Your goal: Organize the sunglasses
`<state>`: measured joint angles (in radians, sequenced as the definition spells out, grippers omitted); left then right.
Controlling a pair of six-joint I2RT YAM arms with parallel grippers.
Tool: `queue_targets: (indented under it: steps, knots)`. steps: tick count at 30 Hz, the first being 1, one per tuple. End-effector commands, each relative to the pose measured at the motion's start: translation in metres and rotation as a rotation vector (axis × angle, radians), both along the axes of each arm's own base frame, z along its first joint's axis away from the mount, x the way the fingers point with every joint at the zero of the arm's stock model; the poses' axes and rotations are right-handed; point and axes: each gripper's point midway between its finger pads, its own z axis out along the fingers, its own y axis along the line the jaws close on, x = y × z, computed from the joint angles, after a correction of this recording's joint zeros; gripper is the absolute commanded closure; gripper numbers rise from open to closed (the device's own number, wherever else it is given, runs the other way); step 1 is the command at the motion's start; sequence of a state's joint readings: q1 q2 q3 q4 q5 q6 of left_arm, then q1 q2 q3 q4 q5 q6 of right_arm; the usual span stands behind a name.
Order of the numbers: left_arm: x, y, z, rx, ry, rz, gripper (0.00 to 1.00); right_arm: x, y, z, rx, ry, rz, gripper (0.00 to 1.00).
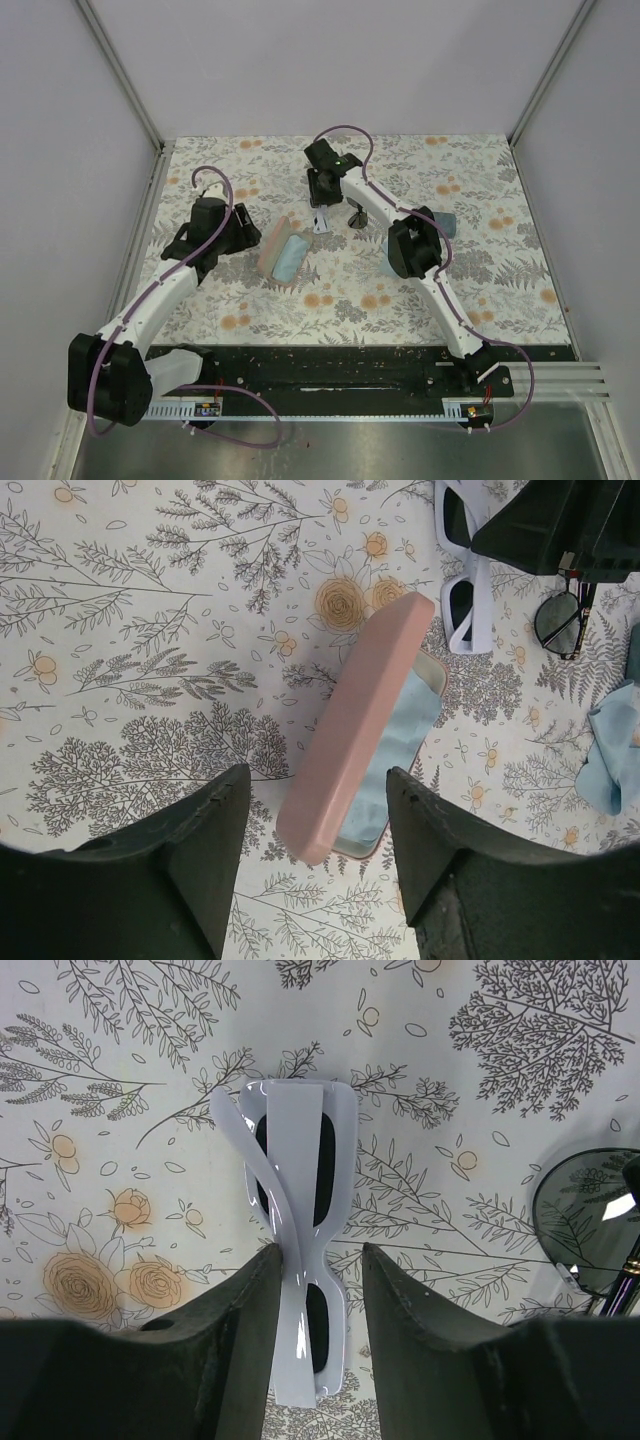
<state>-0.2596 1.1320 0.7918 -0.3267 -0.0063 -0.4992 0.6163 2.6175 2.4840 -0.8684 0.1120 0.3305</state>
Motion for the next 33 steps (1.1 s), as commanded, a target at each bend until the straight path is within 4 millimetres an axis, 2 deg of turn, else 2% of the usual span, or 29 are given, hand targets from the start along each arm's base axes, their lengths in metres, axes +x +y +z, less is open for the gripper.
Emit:
queue_targets:
  steps: [1,11,15,20,24,26,28,33]
  knots:
    - [0.011,-0.006,0.014,-0.071,-0.067,-0.01,0.39,0.0,0.007,0.004,0.015,-0.008,0.003,0.55]
    - [0.013,-0.005,-0.001,-0.063,-0.039,-0.006,0.39,-0.013,0.02,0.005,0.035,0.005,0.073,0.62]
    - [0.014,-0.004,0.0,-0.058,-0.042,-0.007,0.39,-0.015,0.018,0.008,0.038,0.005,0.066,0.73]
    - [0.015,-0.005,-0.004,-0.057,-0.04,-0.005,0.39,-0.021,0.015,0.031,0.061,-0.018,0.053,0.79]
    - [0.016,-0.005,-0.013,-0.068,-0.042,0.004,0.39,-0.032,0.013,0.058,0.114,-0.025,0.02,0.79]
    - [0.017,-0.006,-0.018,-0.079,-0.044,0.001,0.39,-0.044,0.015,0.066,0.172,0.002,-0.009,0.79]
    - [0.019,-0.008,-0.023,-0.08,-0.039,0.0,0.39,-0.053,0.021,0.092,0.28,-0.008,-0.034,0.81]
    - [0.022,-0.003,-0.027,-0.055,-0.043,0.016,0.39,-0.08,0.025,0.109,0.479,0.028,-0.174,0.77]
